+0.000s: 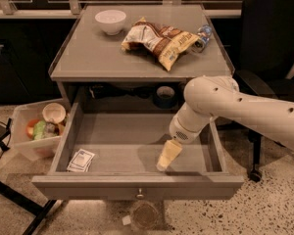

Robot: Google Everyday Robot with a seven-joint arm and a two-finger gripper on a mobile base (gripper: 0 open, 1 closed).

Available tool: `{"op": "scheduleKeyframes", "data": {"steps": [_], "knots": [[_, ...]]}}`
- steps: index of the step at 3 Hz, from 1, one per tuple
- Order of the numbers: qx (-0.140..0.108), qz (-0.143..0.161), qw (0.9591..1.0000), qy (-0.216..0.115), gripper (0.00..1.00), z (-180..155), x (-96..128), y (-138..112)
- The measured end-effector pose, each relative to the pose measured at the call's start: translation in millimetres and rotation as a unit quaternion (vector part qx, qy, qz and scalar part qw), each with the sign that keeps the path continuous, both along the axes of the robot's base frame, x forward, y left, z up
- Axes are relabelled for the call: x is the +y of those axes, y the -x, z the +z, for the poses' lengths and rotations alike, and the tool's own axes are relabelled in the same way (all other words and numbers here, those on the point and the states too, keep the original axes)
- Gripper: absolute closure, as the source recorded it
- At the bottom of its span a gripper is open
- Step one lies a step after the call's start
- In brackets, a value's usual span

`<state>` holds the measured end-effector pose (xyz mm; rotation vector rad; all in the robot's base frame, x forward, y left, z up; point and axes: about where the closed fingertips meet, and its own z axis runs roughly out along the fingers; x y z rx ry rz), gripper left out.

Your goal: Open top drawer

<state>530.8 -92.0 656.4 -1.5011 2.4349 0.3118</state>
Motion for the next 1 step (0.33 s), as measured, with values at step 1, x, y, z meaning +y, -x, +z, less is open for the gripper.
{"op": "scheduleKeyframes", "data": {"steps": [1], "knots": [[0.000, 0.000, 1.0000, 0.000, 0.00, 0.0, 0.0, 0.0]]}}
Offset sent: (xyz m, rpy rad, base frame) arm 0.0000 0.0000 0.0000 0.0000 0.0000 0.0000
